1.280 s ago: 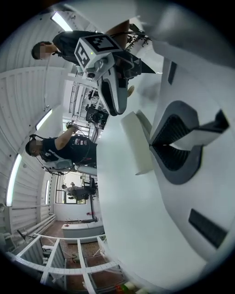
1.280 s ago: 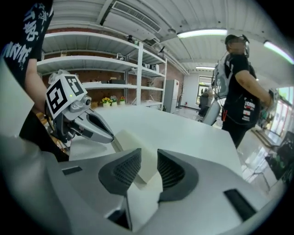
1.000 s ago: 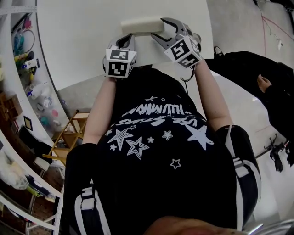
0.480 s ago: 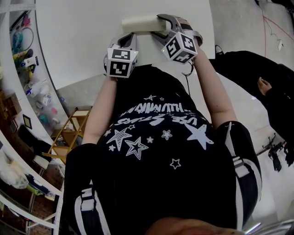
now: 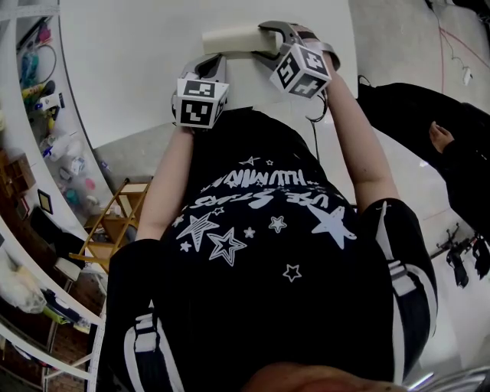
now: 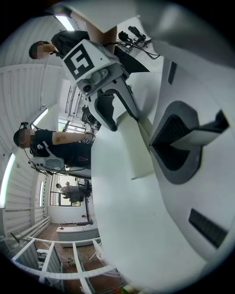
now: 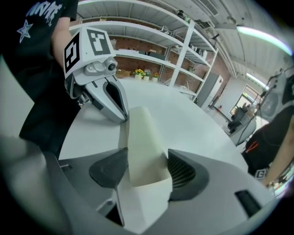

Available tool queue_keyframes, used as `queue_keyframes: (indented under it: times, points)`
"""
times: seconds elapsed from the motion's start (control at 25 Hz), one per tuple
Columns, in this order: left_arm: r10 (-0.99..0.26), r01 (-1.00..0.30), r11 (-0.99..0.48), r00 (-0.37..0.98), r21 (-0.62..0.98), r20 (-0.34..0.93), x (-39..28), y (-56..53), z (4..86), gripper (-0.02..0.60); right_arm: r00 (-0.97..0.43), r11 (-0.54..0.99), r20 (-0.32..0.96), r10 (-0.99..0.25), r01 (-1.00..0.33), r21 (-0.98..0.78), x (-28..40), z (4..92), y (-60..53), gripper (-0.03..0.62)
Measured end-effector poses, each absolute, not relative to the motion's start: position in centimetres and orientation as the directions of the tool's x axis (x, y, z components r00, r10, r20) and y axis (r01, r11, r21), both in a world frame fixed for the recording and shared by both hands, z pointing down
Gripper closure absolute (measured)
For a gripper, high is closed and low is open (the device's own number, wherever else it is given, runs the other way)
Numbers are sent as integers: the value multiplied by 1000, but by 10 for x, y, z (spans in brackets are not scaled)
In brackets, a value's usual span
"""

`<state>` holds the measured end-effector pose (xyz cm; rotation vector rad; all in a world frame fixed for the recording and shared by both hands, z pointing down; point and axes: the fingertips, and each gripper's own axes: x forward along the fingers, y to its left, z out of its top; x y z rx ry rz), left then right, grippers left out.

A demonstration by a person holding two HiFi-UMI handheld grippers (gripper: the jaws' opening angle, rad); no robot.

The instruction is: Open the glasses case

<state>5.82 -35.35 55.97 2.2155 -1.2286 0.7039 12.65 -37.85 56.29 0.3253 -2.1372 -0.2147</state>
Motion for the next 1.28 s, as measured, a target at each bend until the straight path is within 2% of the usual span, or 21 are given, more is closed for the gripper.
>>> queue_keyframes:
  times: [0.4,0.72,1.04,1.28]
  points:
    - [-603,-875,-450,447,181,661,57,-351,571,569,-601,973,769,-218,-193,125,125,564,-382,312]
    - [-609,-883,-429,439,191,660,57,-353,566,569,-649,940,692,-316,-314,135,132,535,-409,313]
    - [-613,-888,-419,431,191,662,58,-352,564,569,-671,866,619,-408,-499,29,149,530,-444,313]
    - [-609,-894,-408,419,187,673,59,-353,565,569,-673,817,586,-452,-576,-32,151,531,-464,313]
